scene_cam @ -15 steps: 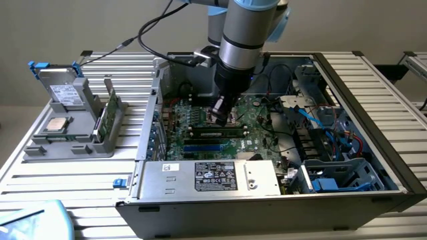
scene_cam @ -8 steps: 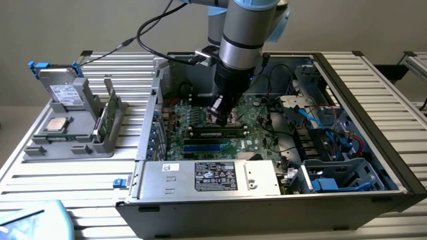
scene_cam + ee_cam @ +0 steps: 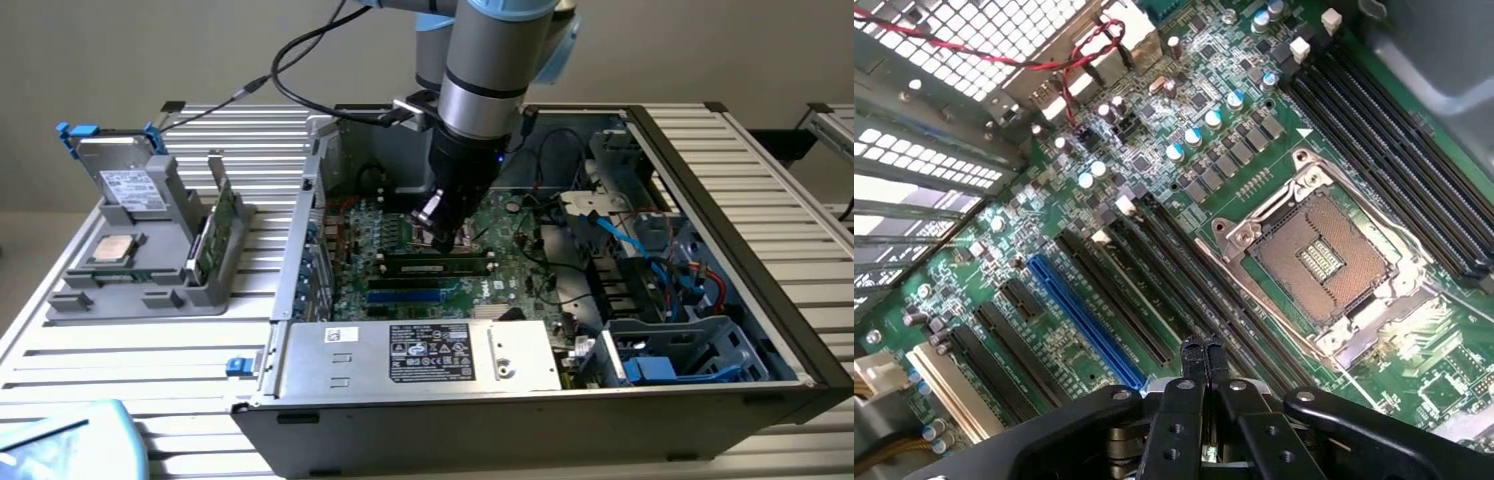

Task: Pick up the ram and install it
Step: 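Press down the ram until it locks into place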

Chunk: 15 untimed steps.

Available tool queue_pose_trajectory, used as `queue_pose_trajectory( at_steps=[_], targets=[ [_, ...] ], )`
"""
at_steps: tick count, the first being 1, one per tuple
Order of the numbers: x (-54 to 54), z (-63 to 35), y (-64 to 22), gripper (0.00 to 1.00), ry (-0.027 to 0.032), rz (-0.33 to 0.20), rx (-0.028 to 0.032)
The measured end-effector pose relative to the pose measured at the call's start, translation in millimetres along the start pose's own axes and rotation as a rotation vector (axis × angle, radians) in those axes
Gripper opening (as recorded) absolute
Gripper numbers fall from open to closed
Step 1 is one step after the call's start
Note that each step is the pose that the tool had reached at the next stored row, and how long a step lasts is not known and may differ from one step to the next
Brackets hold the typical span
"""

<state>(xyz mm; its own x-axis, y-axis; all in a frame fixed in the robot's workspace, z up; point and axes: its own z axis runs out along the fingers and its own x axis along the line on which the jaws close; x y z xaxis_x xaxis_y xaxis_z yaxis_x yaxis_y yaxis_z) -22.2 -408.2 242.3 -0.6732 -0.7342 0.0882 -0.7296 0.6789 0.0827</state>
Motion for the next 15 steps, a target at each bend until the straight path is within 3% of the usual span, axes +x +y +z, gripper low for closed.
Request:
queue_pose_trajectory(
  at_steps=[15],
  targets=[
    [-0.1, 1.2, -0.1, 0.11, -0.0066, 0.188, -0.0078]
  ],
)
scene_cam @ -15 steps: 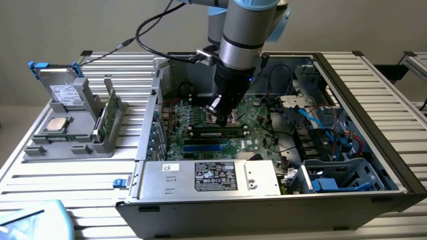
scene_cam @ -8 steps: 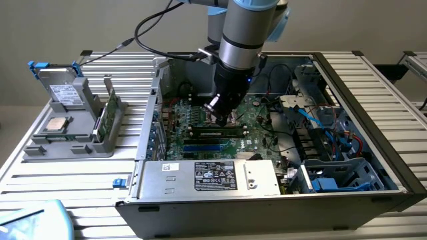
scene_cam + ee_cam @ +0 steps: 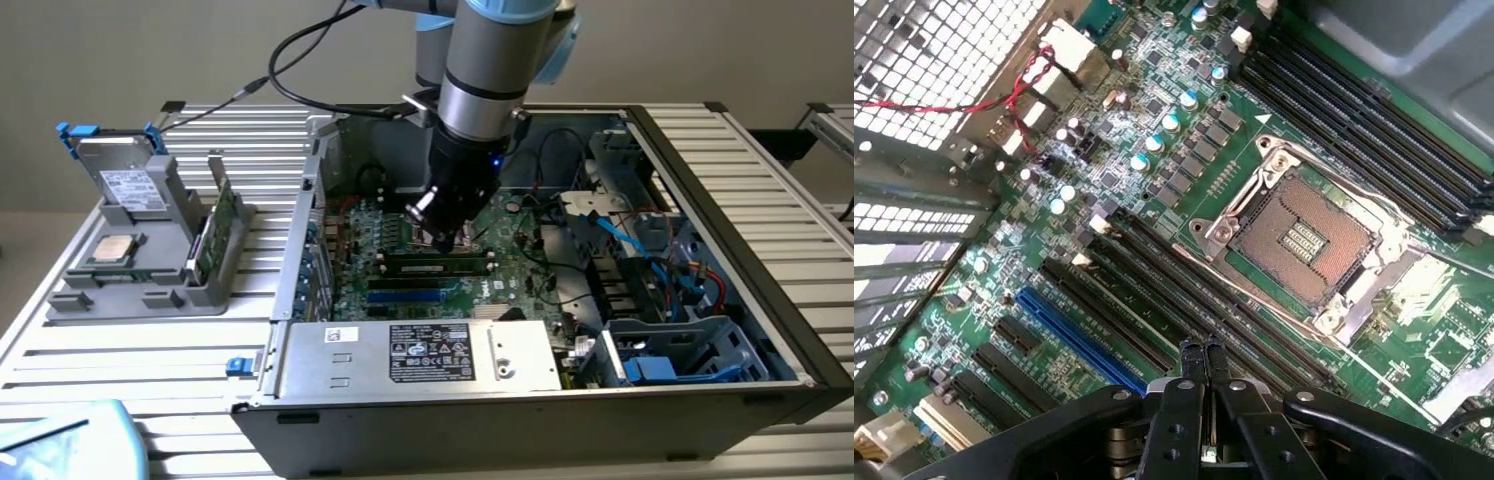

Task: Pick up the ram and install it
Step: 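Press down the ram until it locks into place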

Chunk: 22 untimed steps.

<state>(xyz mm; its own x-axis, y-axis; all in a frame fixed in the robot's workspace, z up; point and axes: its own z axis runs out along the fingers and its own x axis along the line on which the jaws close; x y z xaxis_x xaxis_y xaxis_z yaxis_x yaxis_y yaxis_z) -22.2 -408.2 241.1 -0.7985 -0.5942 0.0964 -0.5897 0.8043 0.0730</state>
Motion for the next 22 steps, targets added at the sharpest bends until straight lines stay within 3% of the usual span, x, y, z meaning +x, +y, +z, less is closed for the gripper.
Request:
queue_pose_trajectory(
  at_steps=[7, 22],
  targets=[
    [-0.1, 0.8, -0.1, 0.11, -0.0034, 0.093, -0.0042],
    [-0.2, 1.5, -0.1, 0.11, -0.0147, 0.284, -0.0193]
  ],
)
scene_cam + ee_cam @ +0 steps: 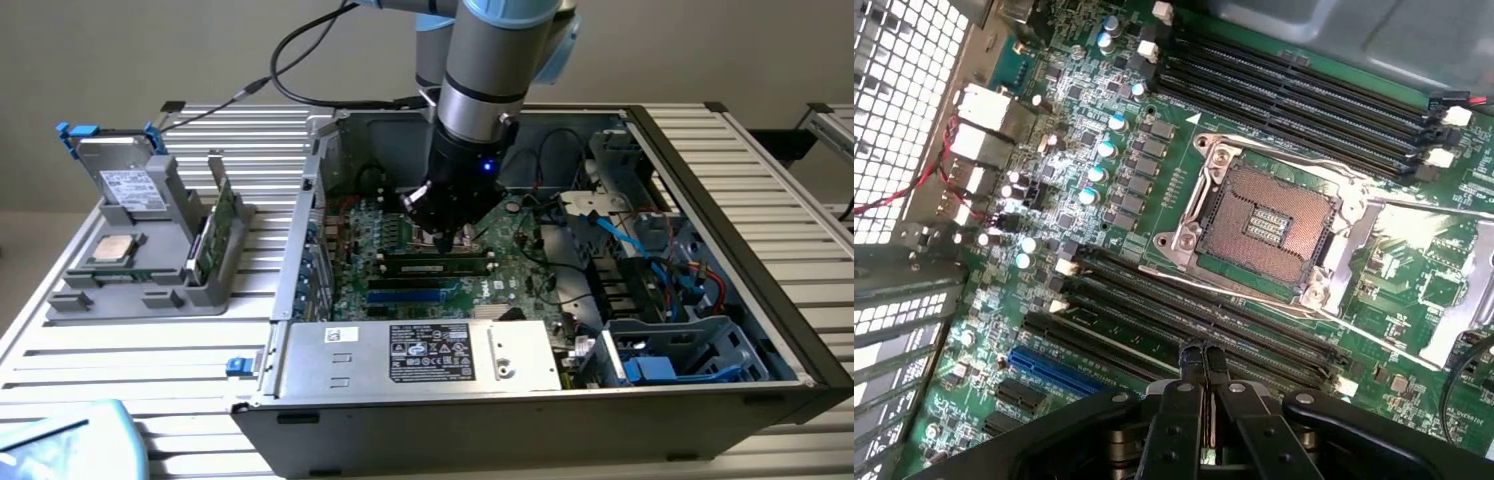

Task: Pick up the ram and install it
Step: 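Press down the ram until it locks into place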

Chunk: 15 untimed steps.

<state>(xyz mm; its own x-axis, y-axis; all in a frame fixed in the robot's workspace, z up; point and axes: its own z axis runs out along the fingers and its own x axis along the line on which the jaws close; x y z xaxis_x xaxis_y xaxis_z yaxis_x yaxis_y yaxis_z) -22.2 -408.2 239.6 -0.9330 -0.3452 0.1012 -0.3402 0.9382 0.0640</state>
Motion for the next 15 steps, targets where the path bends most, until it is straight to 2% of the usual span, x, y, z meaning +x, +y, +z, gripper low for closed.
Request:
queue_pose_trajectory(
  at_steps=[11, 15],
  targets=[
    [2.0, 0.3, 0.7, 0.11, -0.0043, 0.079, -0.0057],
    [2.6, 0.3, 0.9, 0.11, -0.0048, 0.105, -0.0028]
  ],
)
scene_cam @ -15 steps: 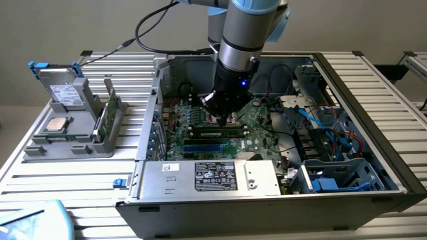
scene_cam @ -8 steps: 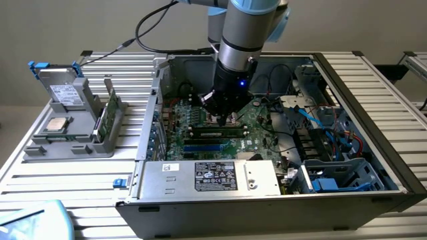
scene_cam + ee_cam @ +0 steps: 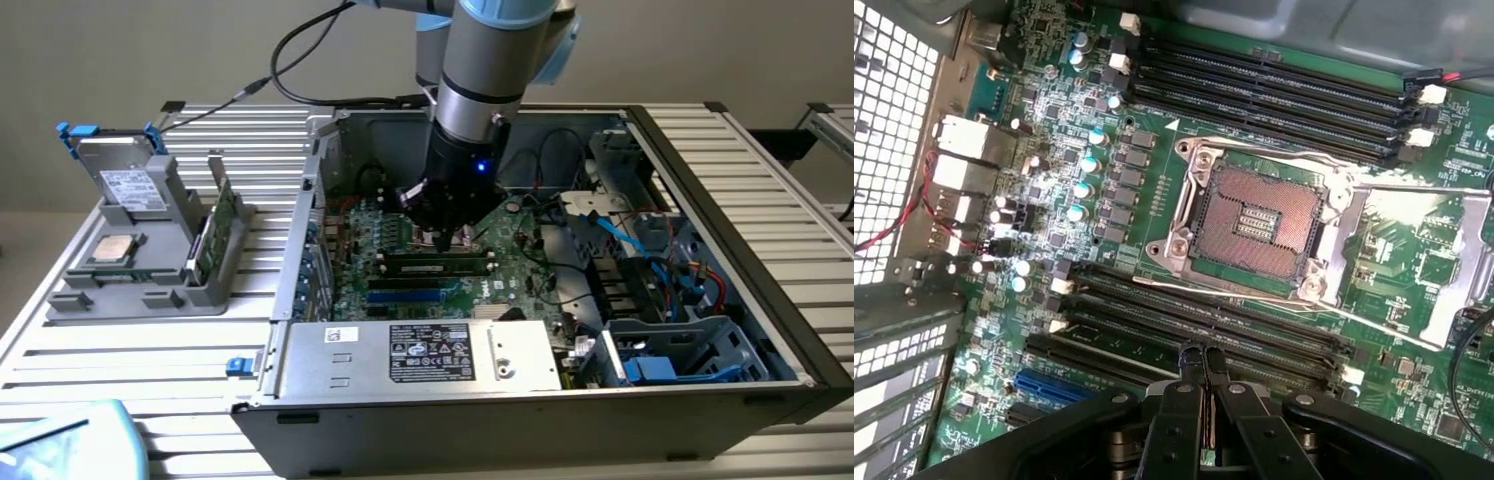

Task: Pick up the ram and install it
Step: 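Press down the ram until it locks into place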

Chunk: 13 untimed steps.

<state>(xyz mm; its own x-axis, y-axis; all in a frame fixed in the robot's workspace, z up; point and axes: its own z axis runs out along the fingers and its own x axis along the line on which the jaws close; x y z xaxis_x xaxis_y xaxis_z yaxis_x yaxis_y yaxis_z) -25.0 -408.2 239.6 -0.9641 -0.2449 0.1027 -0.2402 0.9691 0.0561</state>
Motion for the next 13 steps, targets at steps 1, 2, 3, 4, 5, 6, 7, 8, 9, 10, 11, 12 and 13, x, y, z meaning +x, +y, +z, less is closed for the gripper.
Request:
queue_pose_trajectory(
  at_steps=[1, 2, 3, 4, 5, 6, 7, 8, 9, 10, 11, 12, 13],
  targets=[
    [0.1, 0.1, 0.1, 0.11, -0.0001, 0.006, 0.0017],
    [0.3, 0.0, 0.1, 0.11, -0.0001, 0.012, 0.0037],
    [0.5, 0.1, 0.2, 0.11, -0.0001, 0.018, 0.0064],
    [0.7, 0.1, 0.2, 0.11, -0.0003, 0.023, 0.01],
    [1.0, 0.1, 0.3, 0.11, -0.0003, 0.029, 0.0143],
    [1.2, 0.2, 0.3, 0.11, -0.0005, 0.034, 0.0188],
    [1.4, 0.3, 0.4, 0.11, -0.001, 0.039, 0.0235],
    [1.6, 0.4, 0.5, 0.11, -0.0025, 0.043, 0.0286],
    [1.7, 0.5, 0.5, 0.11, -0.0051, 0.048, 0.0334],
    [1.7, 0.6, 0.5, 0.11, -0.0085, 0.053, 0.0373],
    [1.8, 0.6, 0.5, 0.11, -0.0119, 0.058, 0.0404],
    [1.9, 0.6, 0.4, 0.11, -0.0155, 0.063, 0.0432],
    [1.9, 0.6, 0.5, 0.11, -0.0191, 0.067, 0.0452]
  ],
)
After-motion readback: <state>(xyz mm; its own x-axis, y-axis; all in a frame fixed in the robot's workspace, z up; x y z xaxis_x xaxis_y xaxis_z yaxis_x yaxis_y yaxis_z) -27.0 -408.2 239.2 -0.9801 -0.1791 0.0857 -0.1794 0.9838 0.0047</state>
